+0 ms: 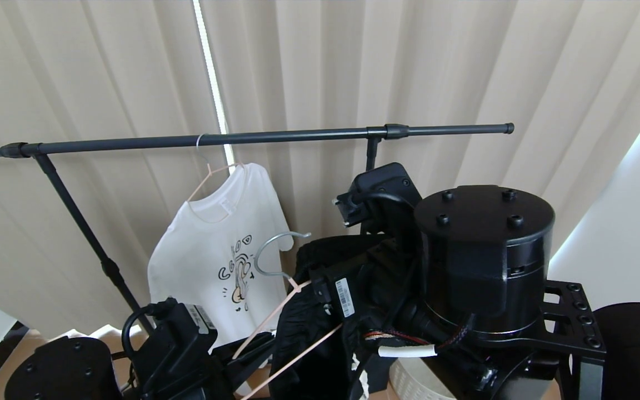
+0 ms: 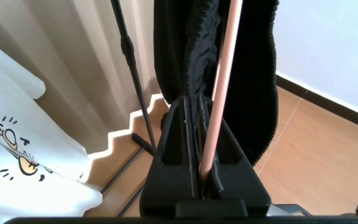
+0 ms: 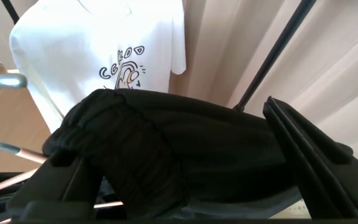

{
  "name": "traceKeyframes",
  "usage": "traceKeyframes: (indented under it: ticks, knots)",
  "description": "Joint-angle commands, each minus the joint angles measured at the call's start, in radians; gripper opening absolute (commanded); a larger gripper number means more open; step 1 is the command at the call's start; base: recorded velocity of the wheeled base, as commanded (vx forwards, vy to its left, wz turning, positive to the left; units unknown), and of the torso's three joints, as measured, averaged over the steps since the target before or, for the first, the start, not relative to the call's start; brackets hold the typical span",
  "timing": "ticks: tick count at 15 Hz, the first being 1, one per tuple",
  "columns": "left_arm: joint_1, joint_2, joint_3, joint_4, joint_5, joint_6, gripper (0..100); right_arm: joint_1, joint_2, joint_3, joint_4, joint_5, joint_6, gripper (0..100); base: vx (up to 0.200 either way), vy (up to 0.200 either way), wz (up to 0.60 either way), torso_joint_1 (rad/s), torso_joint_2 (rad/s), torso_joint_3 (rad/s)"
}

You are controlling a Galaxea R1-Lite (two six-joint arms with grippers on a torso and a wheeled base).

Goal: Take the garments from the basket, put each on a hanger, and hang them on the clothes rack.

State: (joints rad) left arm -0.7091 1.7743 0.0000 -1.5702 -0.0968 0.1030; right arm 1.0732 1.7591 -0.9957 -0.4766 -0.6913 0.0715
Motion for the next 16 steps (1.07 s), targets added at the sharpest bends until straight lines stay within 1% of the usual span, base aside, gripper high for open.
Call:
traceKeyframes:
  ticks: [1,5,16]
  knots:
    - [0.008,-0.003,0.0,-0.001,0.0,-0.005,0,0.001,-0.003,0.003,0.001,-0.002,0.001,100,0.0,0.0,0.0,0.0,0.0,0.0]
    - [0.063,0.002,0.0,-0.001,0.0,-0.016,0,0.001,-0.007,0.003,0.0,-0.002,0.001,100,0.0,0.0,0.0,0.0,0.0,0.0]
    - [0.068,-0.032,-0.003,-0.001,0.0,-0.026,0,0.027,-0.038,0.017,0.003,-0.002,-0.001,100,0.0,0.0,0.0,0.0,0.0,0.0]
